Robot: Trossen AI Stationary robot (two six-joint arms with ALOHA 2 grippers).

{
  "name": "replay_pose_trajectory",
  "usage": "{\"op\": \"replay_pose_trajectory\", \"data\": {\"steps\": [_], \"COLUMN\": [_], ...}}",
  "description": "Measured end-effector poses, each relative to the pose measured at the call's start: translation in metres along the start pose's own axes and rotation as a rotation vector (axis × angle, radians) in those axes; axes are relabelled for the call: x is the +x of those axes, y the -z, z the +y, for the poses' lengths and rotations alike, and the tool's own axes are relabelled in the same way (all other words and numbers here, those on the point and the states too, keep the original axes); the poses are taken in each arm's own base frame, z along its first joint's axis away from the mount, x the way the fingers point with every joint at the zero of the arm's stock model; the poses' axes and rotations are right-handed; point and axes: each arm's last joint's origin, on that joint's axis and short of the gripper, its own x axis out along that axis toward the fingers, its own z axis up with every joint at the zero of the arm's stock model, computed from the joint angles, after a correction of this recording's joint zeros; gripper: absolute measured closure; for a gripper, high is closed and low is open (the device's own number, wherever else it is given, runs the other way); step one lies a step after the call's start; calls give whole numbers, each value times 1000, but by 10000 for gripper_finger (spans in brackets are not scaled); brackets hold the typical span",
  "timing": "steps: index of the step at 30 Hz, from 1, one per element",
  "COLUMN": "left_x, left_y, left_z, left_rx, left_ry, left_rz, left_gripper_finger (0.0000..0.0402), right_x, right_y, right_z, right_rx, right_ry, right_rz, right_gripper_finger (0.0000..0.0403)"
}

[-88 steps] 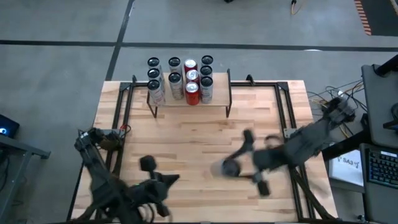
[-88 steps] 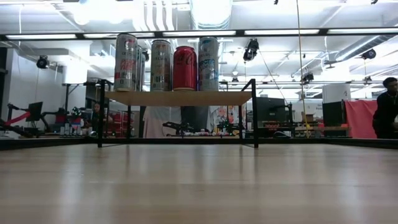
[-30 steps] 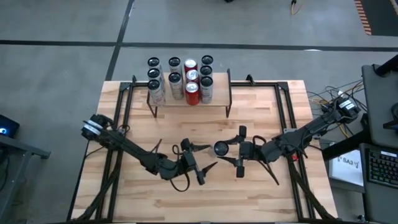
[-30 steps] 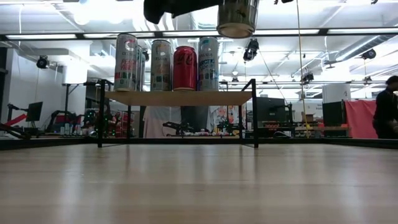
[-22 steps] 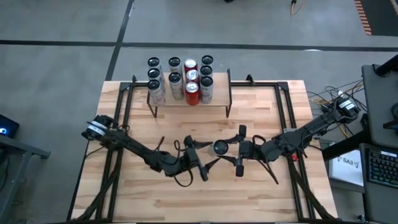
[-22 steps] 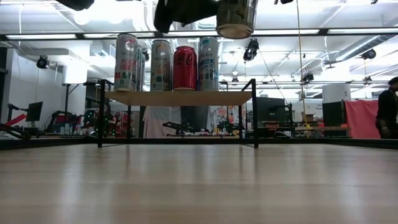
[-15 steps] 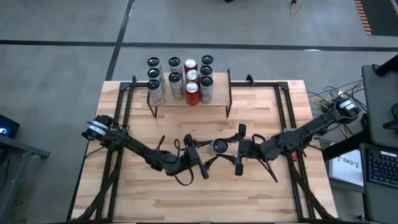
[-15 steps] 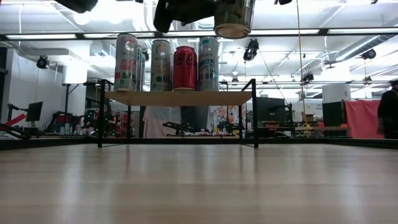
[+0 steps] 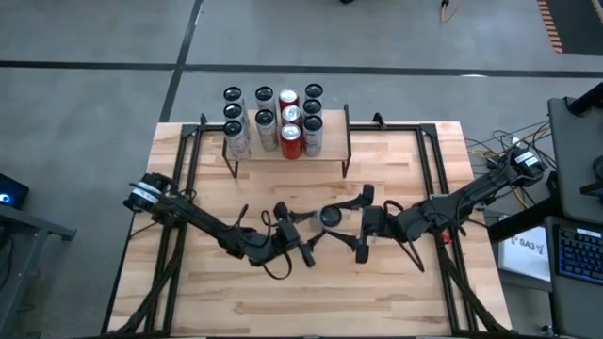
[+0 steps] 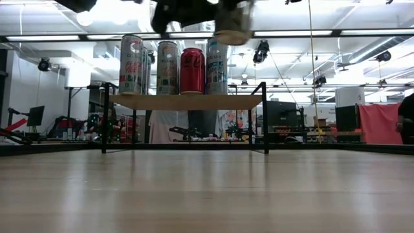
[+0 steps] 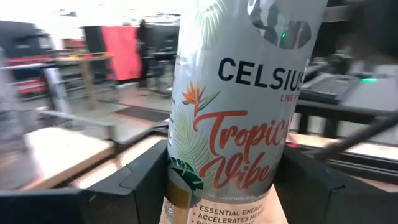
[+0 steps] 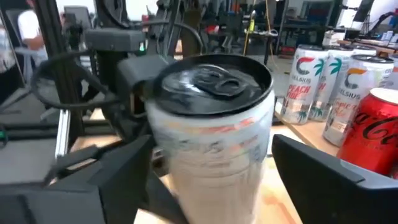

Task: Place canned beverage on shelf
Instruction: Put the white soda can aligned with the other white soda cans on the shelf

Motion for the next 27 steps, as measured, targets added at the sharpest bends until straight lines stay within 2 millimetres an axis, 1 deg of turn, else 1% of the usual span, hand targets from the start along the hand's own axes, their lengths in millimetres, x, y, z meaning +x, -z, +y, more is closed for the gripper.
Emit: {"op": "replay_pose_trajectory", "data": {"steps": [3, 6, 9, 12, 15, 18, 20, 23, 27], "left_x": [-7, -19, -35, -44, -42, -37, -34, -28, -22], "left_y": [-4, 1, 9, 9, 14, 21, 23, 24, 22], "left_z": [12, 30, 56, 85, 109, 128, 135, 139, 147], "left_rx": [3, 10, 32, -22, -57, -65, -64, -33, -30], "left_ry": [-84, -159, -285, -399, -459, -519, -534, -538, -577], "left_rz": [1, 22, 46, 23, 1, -4, -5, 1, -11], "left_gripper_finger": [178, 178, 178, 178, 178, 178, 178, 178, 178], "right_x": [-2, -7, -11, -12, -10, -6, -3, 1, 6], "right_y": [-4, -11, -16, -17, -17, -16, -14, -11, -7], "right_z": [-1, -6, -10, -11, -15, -20, -23, -28, -34], "right_rx": [16, 36, 31, 10, 3, -1, -4, -5, -12], "right_ry": [14, 70, 114, 126, 138, 164, 181, 203, 231], "right_rz": [-21, -48, -65, -66, -67, -61, -48, -27, 0], "right_gripper_finger": [74, 75, 77, 77, 77, 77, 77, 76, 76]}}
